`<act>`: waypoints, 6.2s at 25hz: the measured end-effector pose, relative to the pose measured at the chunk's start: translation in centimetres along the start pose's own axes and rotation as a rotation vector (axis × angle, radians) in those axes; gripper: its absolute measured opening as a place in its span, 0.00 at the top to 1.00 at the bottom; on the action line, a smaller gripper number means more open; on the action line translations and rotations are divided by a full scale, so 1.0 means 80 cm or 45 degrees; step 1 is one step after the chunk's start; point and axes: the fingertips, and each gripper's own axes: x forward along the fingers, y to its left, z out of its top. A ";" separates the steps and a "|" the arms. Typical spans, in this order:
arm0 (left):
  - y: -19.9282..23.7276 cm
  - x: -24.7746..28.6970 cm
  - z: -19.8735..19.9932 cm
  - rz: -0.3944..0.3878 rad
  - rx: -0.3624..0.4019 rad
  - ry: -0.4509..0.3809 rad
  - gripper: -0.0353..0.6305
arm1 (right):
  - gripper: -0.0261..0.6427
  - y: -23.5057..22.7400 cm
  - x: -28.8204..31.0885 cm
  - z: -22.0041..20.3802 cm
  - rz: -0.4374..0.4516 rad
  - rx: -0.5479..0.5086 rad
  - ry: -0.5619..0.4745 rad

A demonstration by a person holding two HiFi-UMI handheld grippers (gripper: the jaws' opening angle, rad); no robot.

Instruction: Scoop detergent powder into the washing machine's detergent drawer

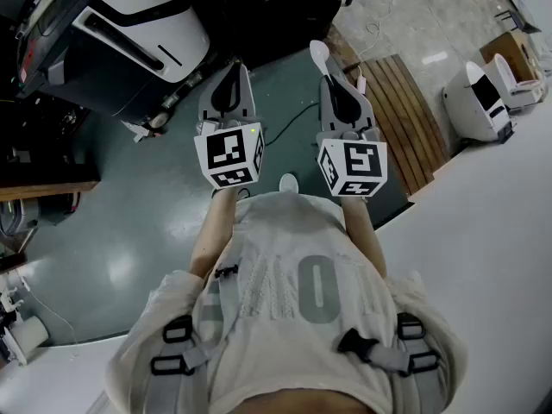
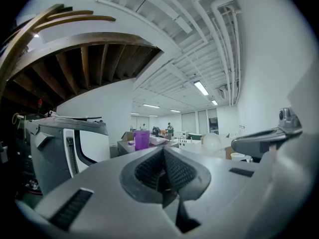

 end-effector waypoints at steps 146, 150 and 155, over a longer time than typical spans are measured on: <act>0.331 0.700 0.124 0.444 -0.060 -0.026 0.92 | 0.95 -0.169 0.850 0.200 0.763 -0.439 0.188; 0.340 0.691 0.113 0.470 -0.081 -0.013 0.92 | 0.95 -0.150 0.875 0.188 0.899 -0.642 0.340; 0.352 0.678 0.100 0.505 -0.098 0.002 0.92 | 0.95 -0.128 0.892 0.164 1.025 -0.907 0.480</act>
